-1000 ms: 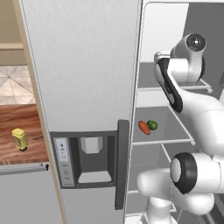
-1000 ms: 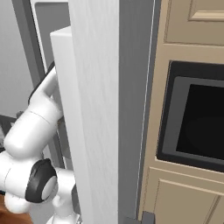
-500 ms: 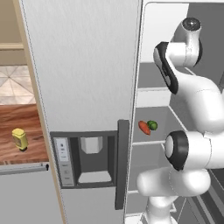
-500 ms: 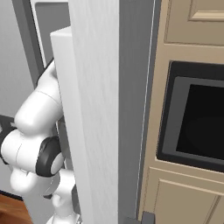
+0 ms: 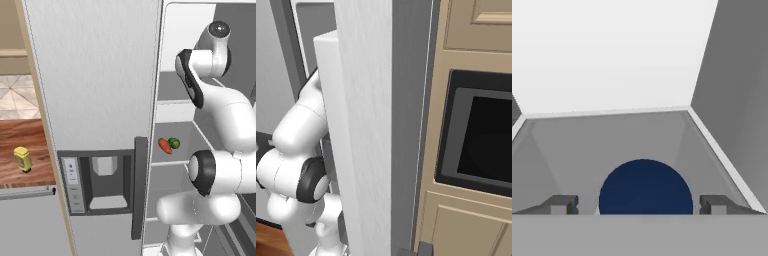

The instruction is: Place the mustard and mayonnaise from the counter to the top shelf of the fridge. If the existing items in the fridge are on the top shelf, move them to other shelves.

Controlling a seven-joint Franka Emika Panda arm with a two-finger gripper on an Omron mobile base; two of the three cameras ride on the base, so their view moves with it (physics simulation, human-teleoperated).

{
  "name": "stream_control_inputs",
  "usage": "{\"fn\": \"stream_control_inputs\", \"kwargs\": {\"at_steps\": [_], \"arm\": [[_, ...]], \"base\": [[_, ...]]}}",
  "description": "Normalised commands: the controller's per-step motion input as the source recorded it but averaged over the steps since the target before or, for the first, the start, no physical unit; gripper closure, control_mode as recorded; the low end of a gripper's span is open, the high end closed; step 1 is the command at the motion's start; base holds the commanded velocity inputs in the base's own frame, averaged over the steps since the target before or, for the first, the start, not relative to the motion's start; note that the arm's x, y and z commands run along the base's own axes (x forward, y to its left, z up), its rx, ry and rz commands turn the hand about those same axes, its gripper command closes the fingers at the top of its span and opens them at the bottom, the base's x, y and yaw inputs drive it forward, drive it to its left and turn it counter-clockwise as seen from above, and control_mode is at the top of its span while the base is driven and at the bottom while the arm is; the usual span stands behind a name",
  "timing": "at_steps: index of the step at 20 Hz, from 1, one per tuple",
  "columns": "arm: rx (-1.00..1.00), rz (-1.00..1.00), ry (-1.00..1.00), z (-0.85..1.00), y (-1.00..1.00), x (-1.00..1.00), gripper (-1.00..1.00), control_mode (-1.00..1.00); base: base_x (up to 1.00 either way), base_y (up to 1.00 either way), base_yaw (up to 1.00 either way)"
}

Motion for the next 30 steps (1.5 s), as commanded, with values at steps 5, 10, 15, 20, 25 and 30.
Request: {"fn": "stream_control_inputs", "kwargs": {"at_steps": [5, 10, 15, 20, 25, 30], "arm": [[-0.06, 0.00, -0.31, -0.01, 0.00, 0.00, -1.00, -1.00], [-0.01, 0.00, -0.44, 0.02, 0.00, -0.67, -1.00, -1.00], [0.00, -0.04, -0.42, 0.36, 0.18, -1.00, -1.00, -1.00], [0.02, -0.09, -0.24, 0.63, 0.28, -1.00, -1.00, -1.00], [0.09, -0.08, -0.10, 0.98, 0.55, -1.00, -1.00, -1.00], [0.14, -0.03, 0.10, 0.77, 0.46, -1.00, -1.00, -1.00]], "base": [[0.00, 0.00, 0.00], [0.00, 0.00, 0.00], [0.00, 0.00, 0.00], [0.00, 0.00, 0.00], [0.00, 0.00, 0.00], [0.00, 0.00, 0.00]]}}
